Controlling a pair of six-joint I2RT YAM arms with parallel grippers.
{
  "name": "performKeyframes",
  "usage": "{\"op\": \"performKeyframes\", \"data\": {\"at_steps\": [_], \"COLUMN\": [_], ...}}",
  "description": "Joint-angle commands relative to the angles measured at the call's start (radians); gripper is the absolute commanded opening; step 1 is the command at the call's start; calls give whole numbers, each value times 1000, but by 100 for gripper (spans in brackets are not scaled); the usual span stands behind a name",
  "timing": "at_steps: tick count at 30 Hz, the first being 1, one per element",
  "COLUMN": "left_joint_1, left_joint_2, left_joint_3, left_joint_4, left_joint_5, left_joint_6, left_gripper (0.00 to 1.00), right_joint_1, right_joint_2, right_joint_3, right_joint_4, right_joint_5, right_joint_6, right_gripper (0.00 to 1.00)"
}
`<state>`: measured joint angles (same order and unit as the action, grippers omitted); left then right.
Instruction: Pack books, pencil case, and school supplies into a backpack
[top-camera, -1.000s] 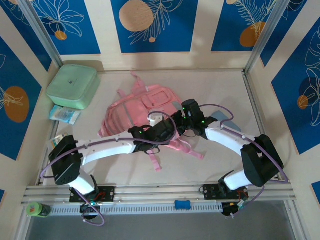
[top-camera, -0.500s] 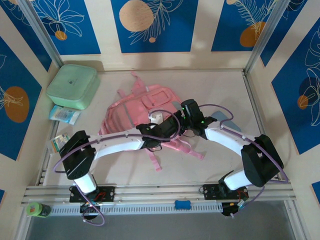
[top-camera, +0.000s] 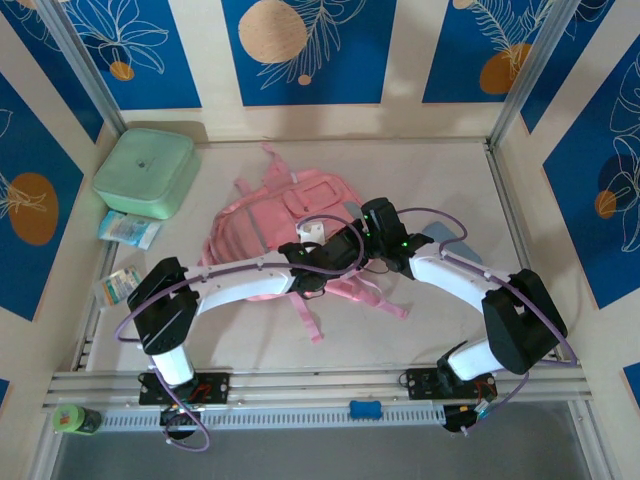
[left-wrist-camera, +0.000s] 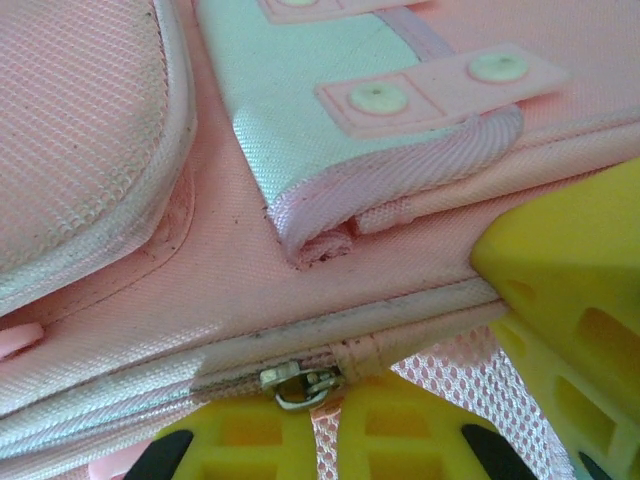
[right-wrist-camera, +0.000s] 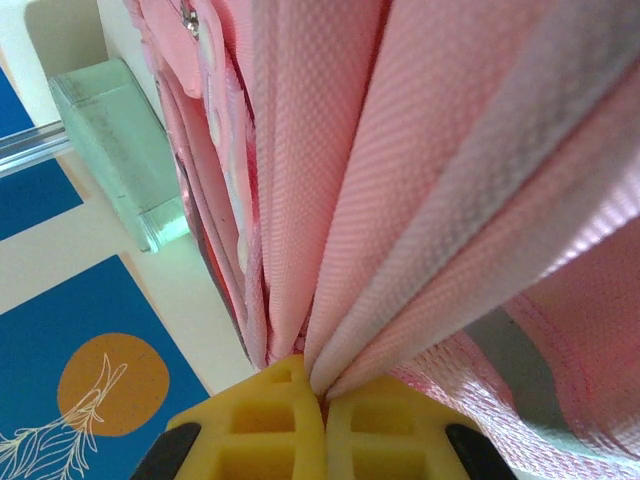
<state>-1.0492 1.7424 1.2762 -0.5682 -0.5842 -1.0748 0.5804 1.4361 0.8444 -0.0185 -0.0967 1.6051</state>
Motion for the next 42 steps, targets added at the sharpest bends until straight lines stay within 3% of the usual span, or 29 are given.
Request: {"op": "performKeyframes", "data": {"at_steps": [1, 14, 22, 26, 28, 30, 35, 39, 42], "left_joint_1": [31, 41, 114, 106, 68, 22, -32, -48, -50], "left_joint_2": [-48, -224, -298, -332, -326, -297, -177, -102, -53], "left_joint_3": [5, -156, -248, -255, -207, -154, -29, 38, 86], "left_joint_4": [64, -29, -138, -44, -29, -22, -50, -45, -148], "left_joint_5": [-43, 157, 181, 246, 235, 201, 135, 90, 11], "left_joint_6": [32, 84, 118, 169, 161, 155, 107, 108, 36], "left_gripper": [2, 0, 3, 9, 9, 20, 33, 36, 36], "right_joint_1": [4, -123, -122, -108, -100, -94, -88, -86, -88], "right_joint_2": [-39, 42, 49, 49, 46, 45, 53, 55, 60], "right_joint_3": [22, 99, 104, 111, 100, 96, 113, 107, 99], "right_joint_4": [5, -43, -37, -48, -31, -16, -31, -25, -10], "right_joint_5": [-77, -189, -205, -192, -187, -187, -182, -184, -194], "right_joint_6": [-29, -158, -163, -164, -144, -132, -132, -125, -113], "right_gripper": [0, 0, 0, 0, 0, 0, 0, 0, 0]}}
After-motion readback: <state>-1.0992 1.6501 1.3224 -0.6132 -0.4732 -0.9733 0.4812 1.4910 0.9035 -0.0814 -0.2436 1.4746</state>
